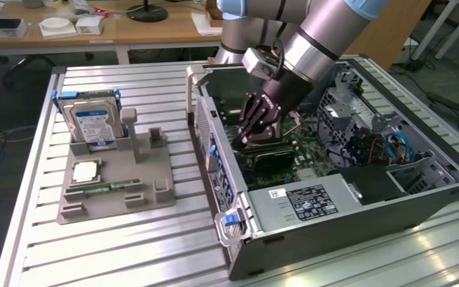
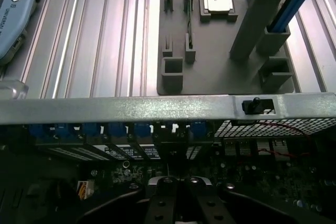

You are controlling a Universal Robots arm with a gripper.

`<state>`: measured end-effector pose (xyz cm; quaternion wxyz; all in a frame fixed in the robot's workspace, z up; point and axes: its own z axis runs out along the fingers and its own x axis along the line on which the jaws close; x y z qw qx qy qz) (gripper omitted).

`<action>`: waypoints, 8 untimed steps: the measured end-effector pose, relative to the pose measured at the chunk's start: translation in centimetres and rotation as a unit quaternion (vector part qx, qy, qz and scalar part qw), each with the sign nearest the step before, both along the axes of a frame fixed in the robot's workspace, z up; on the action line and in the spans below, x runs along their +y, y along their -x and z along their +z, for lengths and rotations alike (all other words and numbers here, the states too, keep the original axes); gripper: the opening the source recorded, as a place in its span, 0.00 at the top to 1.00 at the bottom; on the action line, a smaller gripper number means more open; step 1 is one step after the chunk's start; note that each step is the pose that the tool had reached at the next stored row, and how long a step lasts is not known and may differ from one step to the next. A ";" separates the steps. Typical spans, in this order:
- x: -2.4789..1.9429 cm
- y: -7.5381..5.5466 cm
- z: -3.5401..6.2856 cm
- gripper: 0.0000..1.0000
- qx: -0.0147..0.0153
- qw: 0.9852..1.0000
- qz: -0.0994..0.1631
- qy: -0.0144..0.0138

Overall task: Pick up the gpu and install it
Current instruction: 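Press down on the gpu until it lock into place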

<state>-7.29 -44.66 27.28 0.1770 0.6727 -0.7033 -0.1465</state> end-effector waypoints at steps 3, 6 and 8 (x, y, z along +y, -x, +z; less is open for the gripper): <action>0.00 0.2 -0.05 0.90 -0.021 1.000 0.000 0.000; 0.00 0.3 -0.07 0.90 -0.023 1.000 0.000 0.000; 0.00 0.3 -0.06 0.90 -0.023 1.000 0.000 0.000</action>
